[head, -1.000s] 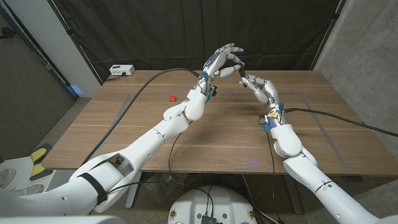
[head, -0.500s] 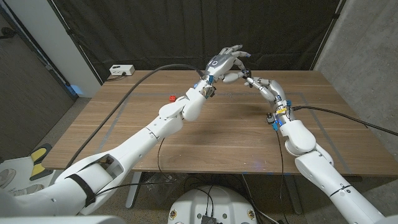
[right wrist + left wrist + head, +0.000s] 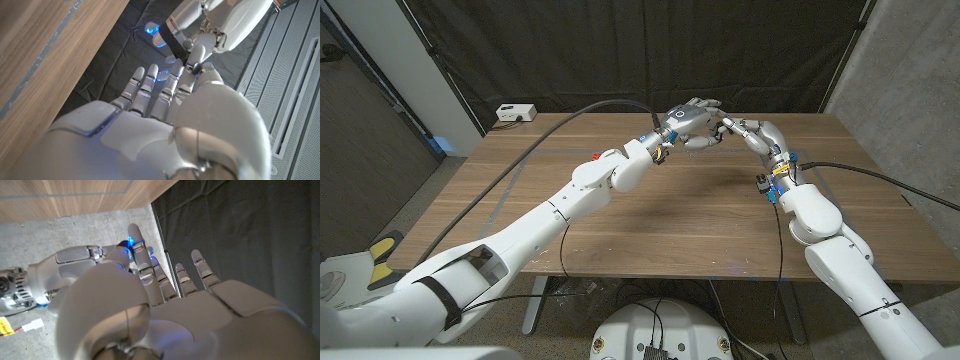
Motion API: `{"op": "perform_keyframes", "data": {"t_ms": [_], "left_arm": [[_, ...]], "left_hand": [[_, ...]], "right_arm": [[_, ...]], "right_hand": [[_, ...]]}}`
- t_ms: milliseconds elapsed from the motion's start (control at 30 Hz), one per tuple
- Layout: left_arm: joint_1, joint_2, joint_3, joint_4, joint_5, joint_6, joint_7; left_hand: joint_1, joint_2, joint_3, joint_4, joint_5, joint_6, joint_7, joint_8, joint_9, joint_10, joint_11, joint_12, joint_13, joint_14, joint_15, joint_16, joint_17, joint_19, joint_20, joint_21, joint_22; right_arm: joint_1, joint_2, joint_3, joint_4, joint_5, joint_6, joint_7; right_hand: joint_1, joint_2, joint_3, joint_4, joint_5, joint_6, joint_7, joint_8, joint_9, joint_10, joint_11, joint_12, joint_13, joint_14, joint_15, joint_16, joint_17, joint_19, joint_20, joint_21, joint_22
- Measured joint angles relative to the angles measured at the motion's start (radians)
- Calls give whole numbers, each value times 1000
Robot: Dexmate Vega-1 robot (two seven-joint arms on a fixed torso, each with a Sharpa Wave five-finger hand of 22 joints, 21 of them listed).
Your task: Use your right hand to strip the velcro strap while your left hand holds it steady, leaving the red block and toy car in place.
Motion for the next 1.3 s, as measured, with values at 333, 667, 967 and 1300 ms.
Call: {"op": "perform_keyframes", "data": {"t_ms": [333, 667, 967, 1300], "left_arm": [[3, 13, 1, -15, -17, 1, -85], [-3, 13, -4, 9, -69, -29, -130], [-9, 11, 2, 42, -113, -53, -174], [-8, 12, -7, 54, -153, -63, -179]], "left_hand": [[5, 5, 0, 0, 7, 7, 4, -8, 0, -3, -6, -10, -1, -11, 0, 0, 0, 0, 0, 0, 5], [5, 5, -7, 1, 8, 7, 4, -15, 0, -16, 6, -26, -185, -11, 0, 0, 5, 0, 0, 0, 5], [8, 8, -10, -1, 8, 10, 7, -22, 0, 8, -7, -5, 6, -11, 0, -5, 5, 0, 0, 0, 5], [11, 11, -14, 3, 15, 8, 17, -30, 0, 8, -7, -5, 9, -14, -3, -5, 9, -5, -6, 8, 5]], "right_arm": [[8, 60, 15, -1, -39, 0, -6], [27, 110, 10, 28, -91, 42, -62], [57, 163, -13, 63, -174, 93, -176], [79, 190, -40, 92, -248, 103, -265]], "right_hand": [[5, 5, 0, 0, 0, 0, 0, 12, 18, 9, -2, 22, 22, 13, 1, 10, 5, 0, 0, 8, 0], [5, 5, 8, 3, 0, -4, -4, 19, 36, 10, -3, 50, 45, 43, 13, 9, 6, -2, -2, 17, 3], [10, 10, 13, -2, 8, -4, -4, 30, 46, 10, -2, 67, 60, 46, -11, 5, 6, -2, -2, 23, 0], [15, 6, 17, -6, 8, -4, -4, 38, 55, 10, -2, 83, 76, 61, -5, 5, 6, -2, -2, 29, 0]]}}
